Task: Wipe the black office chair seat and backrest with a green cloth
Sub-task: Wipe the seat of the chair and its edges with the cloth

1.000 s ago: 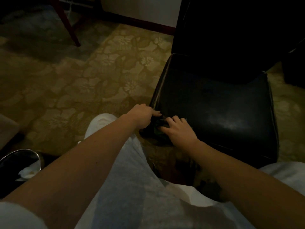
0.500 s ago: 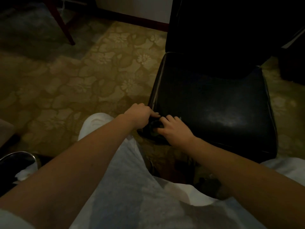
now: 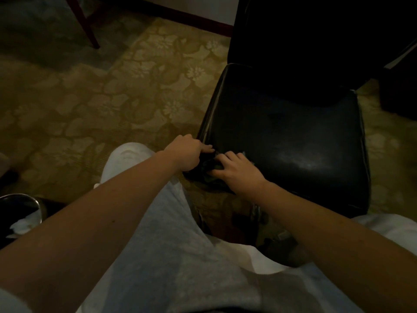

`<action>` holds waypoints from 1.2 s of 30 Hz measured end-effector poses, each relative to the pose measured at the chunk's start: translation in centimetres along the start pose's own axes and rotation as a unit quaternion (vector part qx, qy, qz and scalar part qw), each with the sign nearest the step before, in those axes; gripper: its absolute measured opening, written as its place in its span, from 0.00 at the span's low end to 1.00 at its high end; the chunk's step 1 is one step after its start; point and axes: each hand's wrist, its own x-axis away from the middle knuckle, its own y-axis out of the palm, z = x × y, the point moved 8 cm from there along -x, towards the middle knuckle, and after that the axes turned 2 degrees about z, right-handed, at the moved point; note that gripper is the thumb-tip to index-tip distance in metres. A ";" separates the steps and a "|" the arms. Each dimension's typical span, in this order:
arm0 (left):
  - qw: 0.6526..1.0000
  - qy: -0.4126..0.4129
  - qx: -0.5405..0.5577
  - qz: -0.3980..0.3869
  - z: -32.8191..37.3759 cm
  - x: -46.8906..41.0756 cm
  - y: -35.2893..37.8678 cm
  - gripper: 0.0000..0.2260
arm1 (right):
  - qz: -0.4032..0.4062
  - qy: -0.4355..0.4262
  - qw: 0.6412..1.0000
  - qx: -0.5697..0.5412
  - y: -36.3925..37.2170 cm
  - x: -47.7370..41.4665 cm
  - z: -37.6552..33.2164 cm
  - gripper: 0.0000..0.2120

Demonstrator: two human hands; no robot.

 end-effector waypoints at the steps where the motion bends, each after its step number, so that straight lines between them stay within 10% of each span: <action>1: 1.000 0.001 -0.006 -0.003 -0.1 0.0 0.2 0.28 | -0.002 -0.004 1.000 0.001 0.2 0.5 0.3 0.25; 20: 0.971 0.073 0.036 0.226 5.4 3.0 -0.2 0.23 | 0.002 0.004 0.999 -0.039 0.5 2.1 2.4 0.23; 26: 0.950 0.117 0.088 0.277 7.8 3.8 -0.6 0.23 | 0.161 0.123 0.952 -0.227 0.1 7.1 7.4 0.29; 31: 0.966 0.135 0.042 0.219 9.8 2.5 1.4 0.24 | 0.038 0.217 0.947 -0.232 4.6 11.4 11.6 0.44; 36: 0.975 0.104 0.039 0.192 8.0 1.8 1.2 0.18 | 0.008 0.214 0.934 -0.287 6.6 12.0 12.5 0.26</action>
